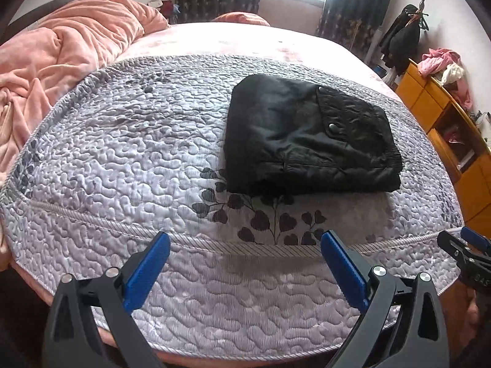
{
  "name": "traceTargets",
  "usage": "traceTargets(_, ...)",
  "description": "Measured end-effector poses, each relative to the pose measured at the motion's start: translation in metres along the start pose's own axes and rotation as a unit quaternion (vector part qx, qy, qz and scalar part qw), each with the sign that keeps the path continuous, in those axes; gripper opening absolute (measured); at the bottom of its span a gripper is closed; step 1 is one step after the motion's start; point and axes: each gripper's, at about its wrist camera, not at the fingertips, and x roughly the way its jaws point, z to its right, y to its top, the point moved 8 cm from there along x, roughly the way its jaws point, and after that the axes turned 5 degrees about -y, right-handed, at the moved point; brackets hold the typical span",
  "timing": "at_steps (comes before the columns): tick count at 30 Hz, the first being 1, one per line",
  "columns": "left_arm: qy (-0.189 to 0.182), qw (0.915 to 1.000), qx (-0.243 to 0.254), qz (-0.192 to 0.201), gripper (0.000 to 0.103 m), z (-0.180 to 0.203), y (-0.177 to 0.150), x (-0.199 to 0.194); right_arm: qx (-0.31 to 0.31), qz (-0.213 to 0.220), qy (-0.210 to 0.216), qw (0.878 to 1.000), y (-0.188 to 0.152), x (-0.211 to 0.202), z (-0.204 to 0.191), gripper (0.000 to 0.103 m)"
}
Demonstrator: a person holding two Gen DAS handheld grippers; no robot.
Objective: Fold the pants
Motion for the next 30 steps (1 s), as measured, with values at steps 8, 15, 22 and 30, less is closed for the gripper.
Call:
traceTargets(8, 0.010, 0.9997, 0.008, 0.023, 0.099, 0.001, 0.004, -0.025, 0.014, 0.011, 0.022, 1.000, 0.005, -0.027, -0.001, 0.095)
traceTargets(15, 0.009, 0.9986, 0.029, 0.044, 0.099, 0.013, 0.007, -0.048, 0.020, 0.016, 0.034, 0.999, 0.007, -0.039, -0.003, 0.095)
traceTargets(22, 0.006, 0.9984, 0.035, 0.044, 0.099, 0.019, 0.005, -0.051, 0.021, 0.014, 0.034, 0.999, 0.005, -0.042, -0.004, 0.095)
traceTargets(30, 0.011, 0.9980, 0.040, 0.047, 0.099, 0.022, 0.005, -0.055, 0.019, 0.012, 0.038, 0.999, 0.005, -0.043, -0.007, 0.095)
